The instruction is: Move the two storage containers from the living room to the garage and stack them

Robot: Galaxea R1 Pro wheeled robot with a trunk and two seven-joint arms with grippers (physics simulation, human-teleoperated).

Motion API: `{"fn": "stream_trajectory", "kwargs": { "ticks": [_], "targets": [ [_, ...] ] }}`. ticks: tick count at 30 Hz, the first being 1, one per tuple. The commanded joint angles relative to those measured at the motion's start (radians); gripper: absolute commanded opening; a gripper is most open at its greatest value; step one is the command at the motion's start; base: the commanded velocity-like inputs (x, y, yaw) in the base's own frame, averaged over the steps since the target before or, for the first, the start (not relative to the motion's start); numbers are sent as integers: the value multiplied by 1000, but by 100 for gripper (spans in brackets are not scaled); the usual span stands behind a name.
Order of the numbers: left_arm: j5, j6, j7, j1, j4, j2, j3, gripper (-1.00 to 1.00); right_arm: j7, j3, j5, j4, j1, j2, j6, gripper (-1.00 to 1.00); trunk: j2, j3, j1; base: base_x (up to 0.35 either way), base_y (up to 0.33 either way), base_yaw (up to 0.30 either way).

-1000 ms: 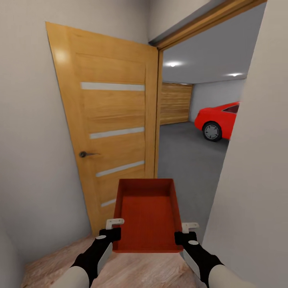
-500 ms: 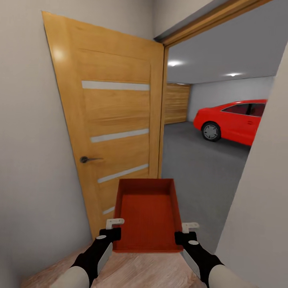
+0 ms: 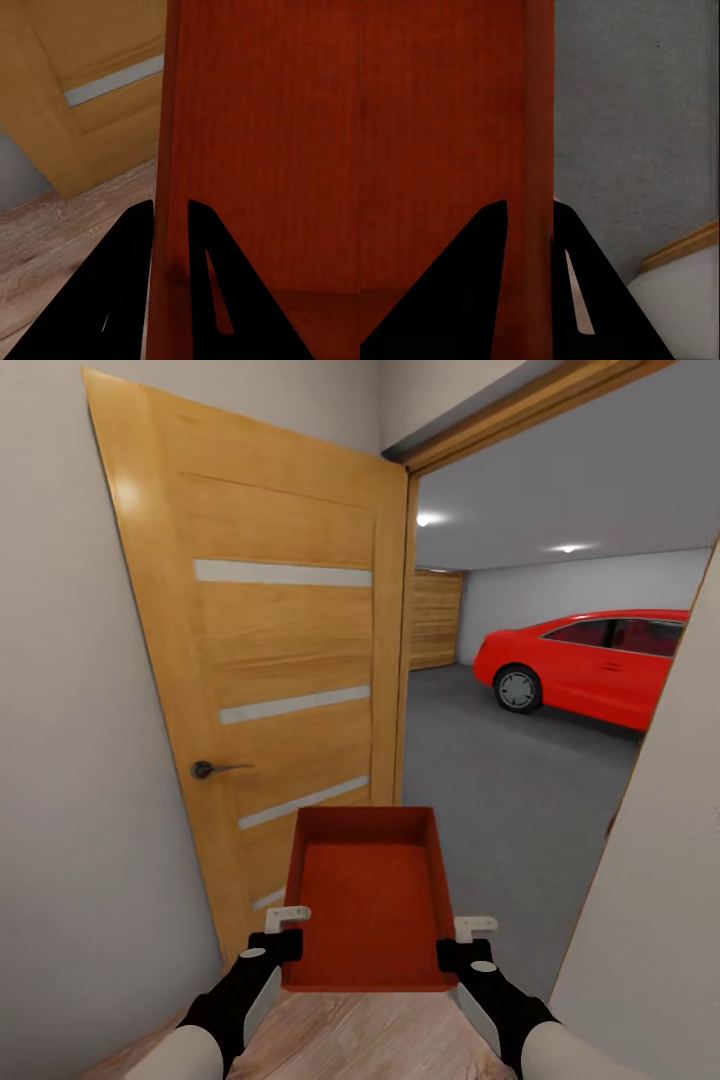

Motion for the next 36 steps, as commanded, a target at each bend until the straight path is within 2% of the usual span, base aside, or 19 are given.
{"fn": "stream_trajectory", "kwargs": {
  "ticks": [1,13,17,27,36],
  "targets": [
    [-17,2,71,0,-6,4,34,-100,0,-5,-25,0,0,-1,1,-100,-1,0,0,4,3,-226],
    [-17,2,71,0,-6,4,35,-100,1,-5,-25,0,-1,-1,0,-100,-1,6,0,9,6,-231],
    [-17,3,71,0,-5,5,35,-100,0,-5,-25,0,-1,0,0,-100,-1,7,0,159,169,-170],
    [-17,3,71,0,-5,4,35,-100,0,-5,-25,0,-1,-1,-2,-100,-1,8,0,208,234,-15],
    [-17,2,70,0,-6,4,34,-100,0,-5,-25,0,-1,-1,0,-100,-1,8,0,199,181,-210]
  ]
}}
